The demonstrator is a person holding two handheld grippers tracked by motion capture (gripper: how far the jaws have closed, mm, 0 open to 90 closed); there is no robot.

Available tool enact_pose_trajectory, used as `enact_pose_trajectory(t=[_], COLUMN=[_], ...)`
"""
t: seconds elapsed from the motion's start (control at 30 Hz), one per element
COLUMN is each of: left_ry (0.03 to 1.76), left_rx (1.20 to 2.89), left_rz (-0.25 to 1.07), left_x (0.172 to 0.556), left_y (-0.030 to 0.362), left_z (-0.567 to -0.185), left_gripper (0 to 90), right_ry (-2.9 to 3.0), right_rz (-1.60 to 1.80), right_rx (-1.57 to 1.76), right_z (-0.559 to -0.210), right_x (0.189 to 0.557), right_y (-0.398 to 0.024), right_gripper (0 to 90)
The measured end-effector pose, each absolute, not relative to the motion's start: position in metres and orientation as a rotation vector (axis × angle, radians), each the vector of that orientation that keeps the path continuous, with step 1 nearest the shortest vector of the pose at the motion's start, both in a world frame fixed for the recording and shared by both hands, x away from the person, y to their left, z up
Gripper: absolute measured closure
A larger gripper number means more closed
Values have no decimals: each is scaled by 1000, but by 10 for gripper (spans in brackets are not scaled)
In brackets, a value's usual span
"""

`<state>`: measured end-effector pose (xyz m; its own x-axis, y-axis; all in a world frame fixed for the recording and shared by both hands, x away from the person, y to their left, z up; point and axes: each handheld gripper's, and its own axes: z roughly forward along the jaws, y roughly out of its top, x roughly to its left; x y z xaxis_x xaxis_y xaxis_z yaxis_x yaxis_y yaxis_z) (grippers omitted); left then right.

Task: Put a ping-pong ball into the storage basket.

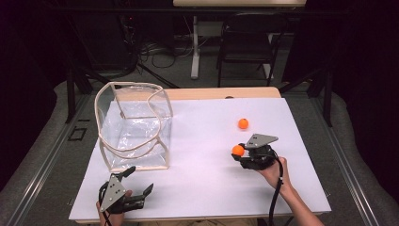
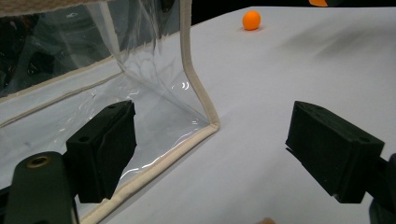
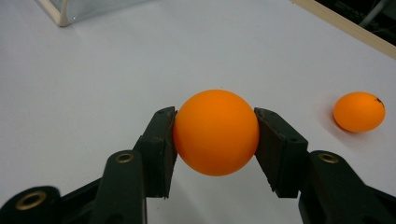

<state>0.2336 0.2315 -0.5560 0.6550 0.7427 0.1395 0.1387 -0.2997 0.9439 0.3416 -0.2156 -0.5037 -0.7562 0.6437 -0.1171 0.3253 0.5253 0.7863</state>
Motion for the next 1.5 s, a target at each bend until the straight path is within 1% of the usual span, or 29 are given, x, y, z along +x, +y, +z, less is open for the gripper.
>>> enact_pose_trajectory(t=[0.43, 0.7, 1.5], left_ry=[696, 693, 698], left_rx=[1805, 1806, 1808], left_rz=[696, 701, 695], left_x=[236, 236, 237], left_y=[230, 230, 229], left_z=[-556, -556, -557], left_gripper=[157, 157, 157], right_ry=[2361, 2363, 2367], right_rz=[1136, 1158, 1218], right_rx=[746, 693, 634], right_z=[-490, -481, -477], right_x=[345, 348, 355], right_y=[-202, -186, -161], right_gripper=[508, 508, 508])
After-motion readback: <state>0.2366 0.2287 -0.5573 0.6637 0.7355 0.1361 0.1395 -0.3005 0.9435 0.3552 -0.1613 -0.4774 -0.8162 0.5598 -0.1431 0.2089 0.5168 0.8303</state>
